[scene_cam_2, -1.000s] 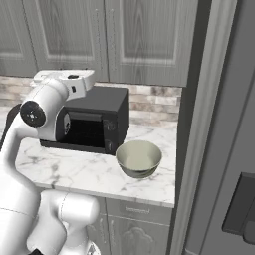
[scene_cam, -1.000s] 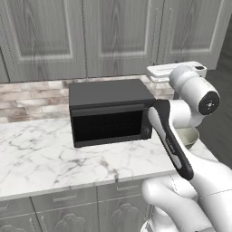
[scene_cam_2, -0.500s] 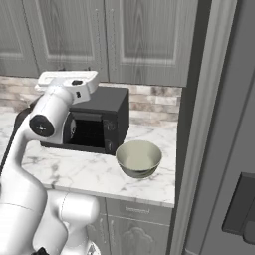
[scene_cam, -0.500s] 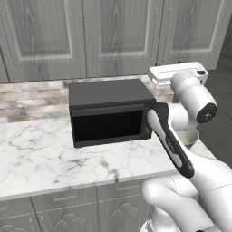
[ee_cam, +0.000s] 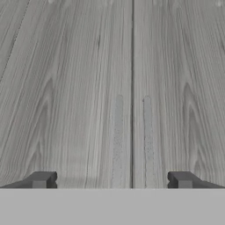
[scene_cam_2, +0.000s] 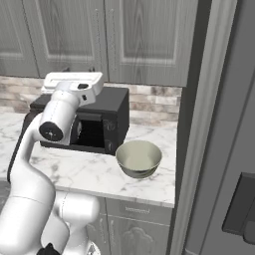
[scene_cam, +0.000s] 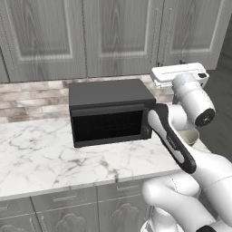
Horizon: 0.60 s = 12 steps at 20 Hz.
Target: Open the cabinet. Pick the pear and orange from the cabinet and place them into the bowl. Then close the cabinet.
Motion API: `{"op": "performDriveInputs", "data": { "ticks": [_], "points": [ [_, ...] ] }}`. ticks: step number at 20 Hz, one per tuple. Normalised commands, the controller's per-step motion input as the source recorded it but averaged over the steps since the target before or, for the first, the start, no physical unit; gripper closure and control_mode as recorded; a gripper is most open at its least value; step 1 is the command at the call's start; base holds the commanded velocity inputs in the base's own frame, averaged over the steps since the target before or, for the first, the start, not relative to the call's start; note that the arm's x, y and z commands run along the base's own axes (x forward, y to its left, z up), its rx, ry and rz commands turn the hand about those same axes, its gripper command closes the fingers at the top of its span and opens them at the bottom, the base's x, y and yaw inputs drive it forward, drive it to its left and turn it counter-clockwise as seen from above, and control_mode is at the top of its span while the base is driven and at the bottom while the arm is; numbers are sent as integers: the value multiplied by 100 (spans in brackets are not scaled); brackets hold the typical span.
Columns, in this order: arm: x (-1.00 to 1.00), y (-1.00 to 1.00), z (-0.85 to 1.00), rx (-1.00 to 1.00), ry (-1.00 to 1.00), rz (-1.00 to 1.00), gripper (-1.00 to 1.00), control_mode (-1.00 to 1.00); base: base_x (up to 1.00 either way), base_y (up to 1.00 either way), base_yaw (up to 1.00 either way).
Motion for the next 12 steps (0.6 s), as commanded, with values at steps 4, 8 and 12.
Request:
{"op": "performDriveInputs", "data": {
  "ticks": [4,8,12],
  "points": [
    [9,0,0,0,0,0,-100,-100,0,0,0],
    [30,0,0,0,0,0,-100,-100,0,0,0],
    [50,0,0,0,3,-1,-100,-100,0,0,0]
  ]
}}
